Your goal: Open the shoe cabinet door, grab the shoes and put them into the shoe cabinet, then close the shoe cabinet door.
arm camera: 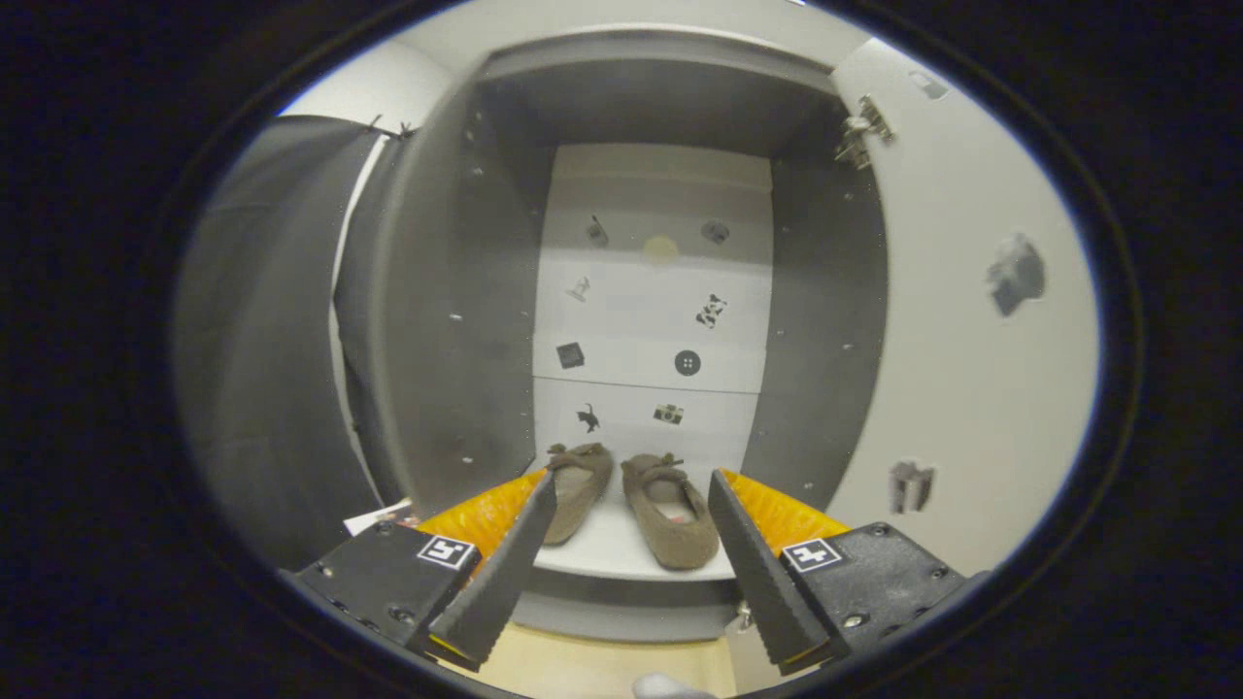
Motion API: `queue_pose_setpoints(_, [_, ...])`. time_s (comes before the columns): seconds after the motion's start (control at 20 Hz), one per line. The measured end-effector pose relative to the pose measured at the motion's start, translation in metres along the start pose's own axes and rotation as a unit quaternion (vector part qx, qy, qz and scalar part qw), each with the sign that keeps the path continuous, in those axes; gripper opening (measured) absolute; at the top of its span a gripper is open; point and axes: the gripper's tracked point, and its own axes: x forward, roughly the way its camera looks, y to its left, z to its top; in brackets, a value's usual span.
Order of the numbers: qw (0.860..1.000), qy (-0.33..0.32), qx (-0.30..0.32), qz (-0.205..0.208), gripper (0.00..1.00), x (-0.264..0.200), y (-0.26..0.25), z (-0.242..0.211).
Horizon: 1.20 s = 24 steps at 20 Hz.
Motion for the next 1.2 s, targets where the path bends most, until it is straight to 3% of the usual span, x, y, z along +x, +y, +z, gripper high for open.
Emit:
queue_pose_setpoints(0.55, [0.998, -0.031, -0.013, 0.053, 1.00, -0.237, -0.025, -0.013])
queue_pose_setpoints(0.9, [0.999, -0.042, 0.005, 0.007, 1.00, -0.323, -0.111, -0.014])
queue_pose_setpoints(1.2, [0.997, -0.033, 0.027, -0.060, 1.00, -0.336, -0.225, -0.027])
